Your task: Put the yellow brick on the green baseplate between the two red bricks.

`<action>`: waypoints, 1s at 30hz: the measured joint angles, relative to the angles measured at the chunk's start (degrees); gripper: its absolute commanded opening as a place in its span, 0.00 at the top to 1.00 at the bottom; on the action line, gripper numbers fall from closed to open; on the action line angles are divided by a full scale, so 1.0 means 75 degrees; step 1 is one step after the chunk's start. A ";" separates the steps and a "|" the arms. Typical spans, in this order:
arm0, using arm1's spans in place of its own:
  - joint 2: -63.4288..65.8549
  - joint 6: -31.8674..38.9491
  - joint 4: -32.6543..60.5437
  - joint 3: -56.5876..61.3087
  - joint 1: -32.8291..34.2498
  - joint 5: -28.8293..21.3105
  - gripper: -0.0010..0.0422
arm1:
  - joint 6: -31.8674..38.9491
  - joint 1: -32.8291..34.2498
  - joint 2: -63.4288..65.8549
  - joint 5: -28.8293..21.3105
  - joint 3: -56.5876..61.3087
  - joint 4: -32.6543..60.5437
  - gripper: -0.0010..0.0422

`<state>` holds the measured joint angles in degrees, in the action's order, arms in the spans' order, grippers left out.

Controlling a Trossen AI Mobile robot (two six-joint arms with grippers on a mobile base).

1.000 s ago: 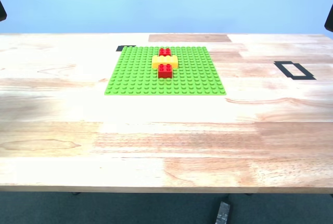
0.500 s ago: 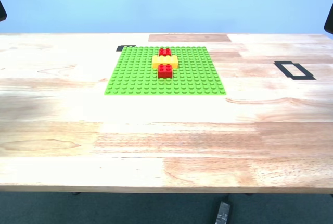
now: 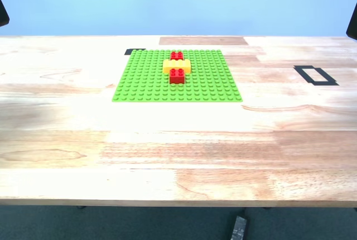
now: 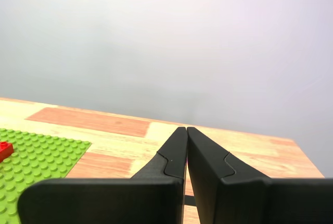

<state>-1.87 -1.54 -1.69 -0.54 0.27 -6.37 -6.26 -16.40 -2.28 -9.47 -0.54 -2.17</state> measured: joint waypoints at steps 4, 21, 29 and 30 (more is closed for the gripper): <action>-0.0178 -0.0003 0.0000 0.0000 0.0000 0.0000 0.98 | 0.0000 0.0000 -0.0003 0.0000 0.0000 0.0003 0.98; -0.0230 0.0000 0.0017 -0.0020 -0.0006 -0.0006 0.98 | 0.0000 0.0000 -0.0003 0.0000 0.0000 0.0006 0.98; -0.0236 0.0000 -0.0003 -0.0009 -0.0006 -0.0006 0.98 | 0.0003 0.0000 -0.0006 0.0003 0.0000 0.0006 0.98; -0.0236 0.0000 0.0006 -0.0009 -0.0006 -0.0006 0.98 | 0.0003 0.0000 -0.0006 0.0003 0.0000 0.0006 0.98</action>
<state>-3.64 -1.54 -1.65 -0.60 0.23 -6.42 -6.24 -16.40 -2.33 -9.45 -0.54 -2.13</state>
